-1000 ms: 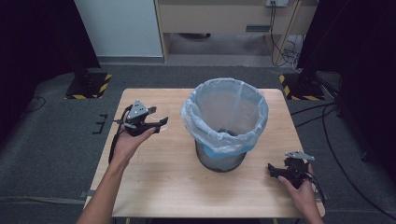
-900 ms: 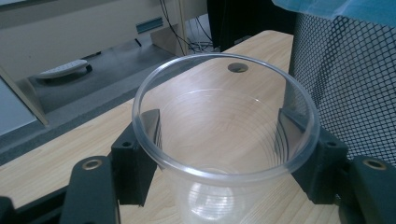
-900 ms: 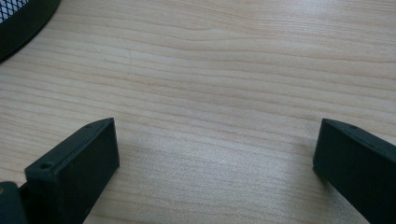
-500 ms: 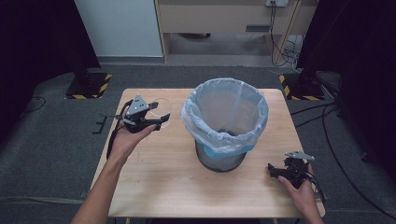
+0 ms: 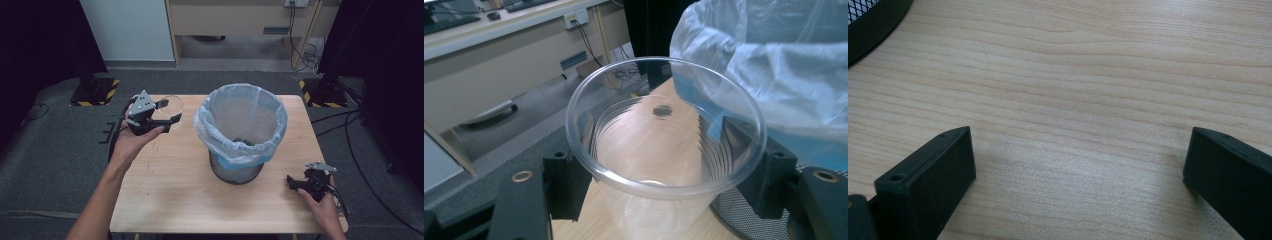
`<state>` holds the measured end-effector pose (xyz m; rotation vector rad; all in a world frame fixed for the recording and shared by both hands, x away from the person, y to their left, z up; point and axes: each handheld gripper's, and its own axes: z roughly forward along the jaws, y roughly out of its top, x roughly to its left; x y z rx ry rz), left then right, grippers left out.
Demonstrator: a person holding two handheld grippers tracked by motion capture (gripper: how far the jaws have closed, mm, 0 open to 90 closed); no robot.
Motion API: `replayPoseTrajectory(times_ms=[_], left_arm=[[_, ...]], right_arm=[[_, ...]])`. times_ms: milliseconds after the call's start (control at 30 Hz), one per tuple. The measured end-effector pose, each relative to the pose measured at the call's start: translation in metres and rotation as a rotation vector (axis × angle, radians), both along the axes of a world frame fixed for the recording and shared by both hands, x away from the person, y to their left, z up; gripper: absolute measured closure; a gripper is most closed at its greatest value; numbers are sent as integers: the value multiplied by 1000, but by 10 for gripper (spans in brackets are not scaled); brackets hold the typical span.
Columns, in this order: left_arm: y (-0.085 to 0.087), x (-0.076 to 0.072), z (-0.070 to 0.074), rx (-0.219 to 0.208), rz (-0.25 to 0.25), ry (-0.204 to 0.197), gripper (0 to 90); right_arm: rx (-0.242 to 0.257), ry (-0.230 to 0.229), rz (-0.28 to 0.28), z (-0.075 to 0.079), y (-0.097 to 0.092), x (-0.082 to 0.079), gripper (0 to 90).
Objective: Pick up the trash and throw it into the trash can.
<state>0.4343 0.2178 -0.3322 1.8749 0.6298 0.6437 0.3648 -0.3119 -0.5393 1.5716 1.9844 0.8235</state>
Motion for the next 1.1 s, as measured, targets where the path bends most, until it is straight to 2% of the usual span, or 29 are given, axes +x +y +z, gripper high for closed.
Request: replayPoseTrajectory(times_ms=[300, 700, 1100], left_arm=[[-3, -4, 24, 17, -32, -32, 315], [-11, -8, 46, 36, -68, -59, 315], [-17, -11, 60, 40, -98, -67, 316]], right_arm=[[0, 0, 0, 0, 0, 0, 3], [0, 0, 0, 0, 0, 0, 4], [0, 1, 0, 0, 0, 0, 4]])
